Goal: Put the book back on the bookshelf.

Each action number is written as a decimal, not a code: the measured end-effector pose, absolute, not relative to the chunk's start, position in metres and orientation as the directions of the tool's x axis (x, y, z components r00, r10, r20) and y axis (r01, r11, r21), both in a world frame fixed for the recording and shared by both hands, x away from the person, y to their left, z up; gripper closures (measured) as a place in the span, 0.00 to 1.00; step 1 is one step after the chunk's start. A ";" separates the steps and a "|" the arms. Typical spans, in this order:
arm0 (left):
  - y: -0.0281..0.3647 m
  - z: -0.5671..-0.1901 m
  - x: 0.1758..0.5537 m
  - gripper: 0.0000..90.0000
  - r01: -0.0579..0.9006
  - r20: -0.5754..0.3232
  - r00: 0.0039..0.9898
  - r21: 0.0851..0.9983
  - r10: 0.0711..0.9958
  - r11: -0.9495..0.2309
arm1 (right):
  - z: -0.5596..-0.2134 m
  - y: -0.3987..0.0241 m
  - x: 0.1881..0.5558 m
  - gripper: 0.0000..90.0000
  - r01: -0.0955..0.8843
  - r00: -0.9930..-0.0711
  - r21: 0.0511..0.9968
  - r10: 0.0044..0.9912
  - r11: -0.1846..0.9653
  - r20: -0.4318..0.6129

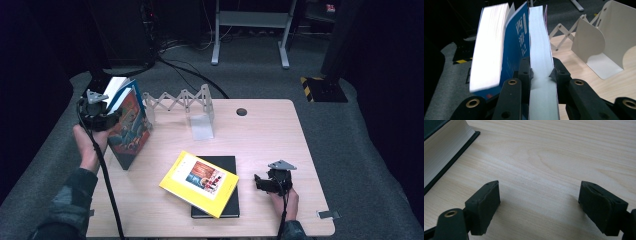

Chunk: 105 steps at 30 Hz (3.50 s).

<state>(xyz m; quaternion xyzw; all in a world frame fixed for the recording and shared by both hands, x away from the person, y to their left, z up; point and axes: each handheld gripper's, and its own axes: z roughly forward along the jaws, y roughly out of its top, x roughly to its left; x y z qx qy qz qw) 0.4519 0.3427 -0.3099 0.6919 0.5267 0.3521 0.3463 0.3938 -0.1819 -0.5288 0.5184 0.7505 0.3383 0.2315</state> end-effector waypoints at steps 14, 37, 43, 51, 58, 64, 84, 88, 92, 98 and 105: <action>0.329 -0.322 0.503 0.82 0.491 0.122 0.075 0.859 0.990 -0.144 | -0.529 -0.182 0.394 0.19 0.622 -0.356 0.747 0.935 0.234 0.003; 0.320 -0.335 0.530 0.79 0.493 0.163 -0.020 0.860 0.986 -0.132 | -0.529 -0.182 0.394 0.19 0.621 -0.355 0.748 0.935 0.234 0.003; 0.320 -0.328 0.522 0.66 0.501 0.210 -0.017 0.848 0.978 -0.173 | -0.529 -0.182 0.394 0.19 0.621 -0.355 0.748 0.935 0.234 0.003; 0.316 -0.321 0.509 0.51 0.474 0.183 0.041 0.862 0.982 -0.180 | -0.529 -0.182 0.394 0.19 0.621 -0.355 0.748 0.935 0.233 0.003; 0.318 -0.312 0.494 0.36 0.472 0.094 0.110 0.871 0.990 -0.135 | -0.529 -0.182 0.394 0.19 0.622 -0.354 0.748 0.935 0.233 0.004; 0.323 -0.306 0.477 0.27 0.454 0.048 0.152 0.884 0.987 -0.113 | -0.529 -0.182 0.394 0.19 0.622 -0.354 0.748 0.935 0.232 0.004; 0.318 -0.321 0.426 0.15 0.428 0.042 0.255 0.891 0.966 -0.152 | -0.529 -0.182 0.393 0.19 0.622 -0.350 0.748 0.937 0.229 0.004; 0.317 -0.330 0.417 0.15 0.426 0.034 0.271 0.892 0.962 -0.151 | -0.528 -0.182 0.393 0.19 0.626 -0.348 0.746 0.938 0.227 0.007; 0.316 -0.345 0.409 0.15 0.445 0.021 0.284 0.883 0.958 -0.151 | -0.528 -0.182 0.393 0.19 0.628 -0.348 0.745 0.937 0.225 0.010; 0.317 -0.376 0.406 0.11 0.509 -0.007 0.304 0.847 0.953 -0.156 | -0.528 -0.182 0.392 0.17 0.634 -0.351 0.739 0.936 0.228 0.012; 0.313 -0.407 0.401 0.06 0.559 -0.037 0.332 0.813 0.943 -0.165 | -0.525 -0.182 0.394 0.12 0.660 -0.351 0.722 0.935 0.208 0.052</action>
